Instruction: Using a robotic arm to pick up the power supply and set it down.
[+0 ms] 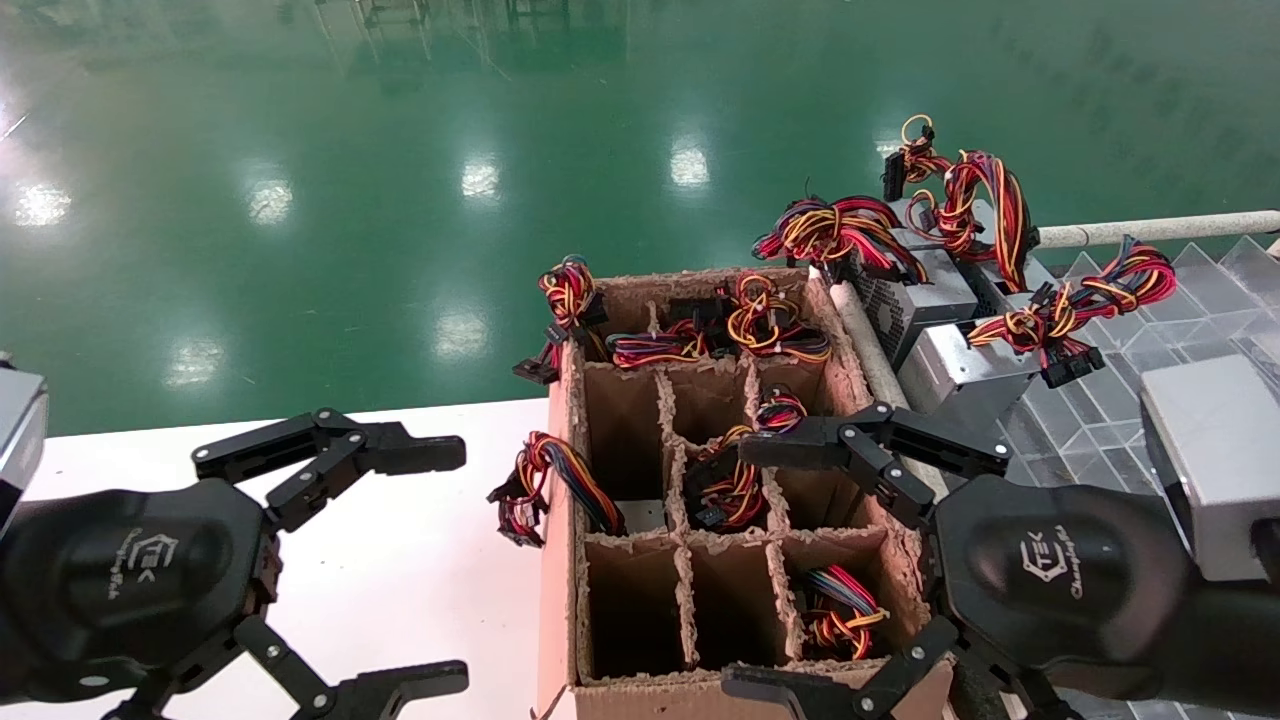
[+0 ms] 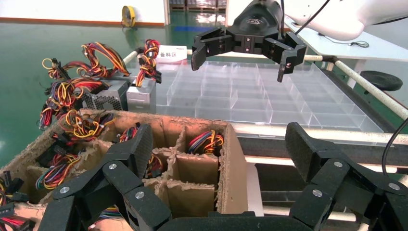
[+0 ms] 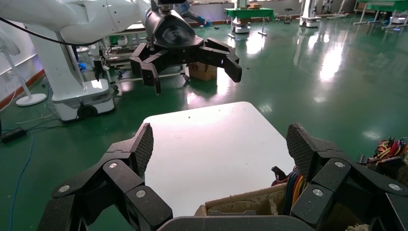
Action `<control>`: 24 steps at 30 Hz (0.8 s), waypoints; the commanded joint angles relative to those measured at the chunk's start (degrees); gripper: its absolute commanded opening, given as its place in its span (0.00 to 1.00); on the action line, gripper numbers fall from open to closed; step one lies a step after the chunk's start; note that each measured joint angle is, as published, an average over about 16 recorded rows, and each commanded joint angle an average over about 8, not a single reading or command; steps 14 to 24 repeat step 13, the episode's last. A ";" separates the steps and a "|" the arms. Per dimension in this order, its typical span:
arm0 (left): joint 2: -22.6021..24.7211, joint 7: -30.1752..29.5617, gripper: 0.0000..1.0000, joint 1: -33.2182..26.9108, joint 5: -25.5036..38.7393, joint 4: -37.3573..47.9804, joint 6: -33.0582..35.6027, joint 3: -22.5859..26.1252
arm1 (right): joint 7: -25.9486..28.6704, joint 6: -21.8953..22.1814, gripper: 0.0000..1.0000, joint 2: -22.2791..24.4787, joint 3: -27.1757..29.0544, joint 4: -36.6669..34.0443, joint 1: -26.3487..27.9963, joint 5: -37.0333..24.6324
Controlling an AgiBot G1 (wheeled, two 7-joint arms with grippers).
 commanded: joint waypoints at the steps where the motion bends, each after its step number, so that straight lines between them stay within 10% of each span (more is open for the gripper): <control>1: 0.00 0.00 1.00 0.00 0.00 0.00 0.00 0.00 | 0.00 0.00 1.00 0.00 0.00 0.00 0.00 0.00; 24: 0.00 0.00 1.00 0.00 0.00 0.00 0.00 0.00 | 0.00 0.00 1.00 0.00 0.00 0.00 0.00 0.00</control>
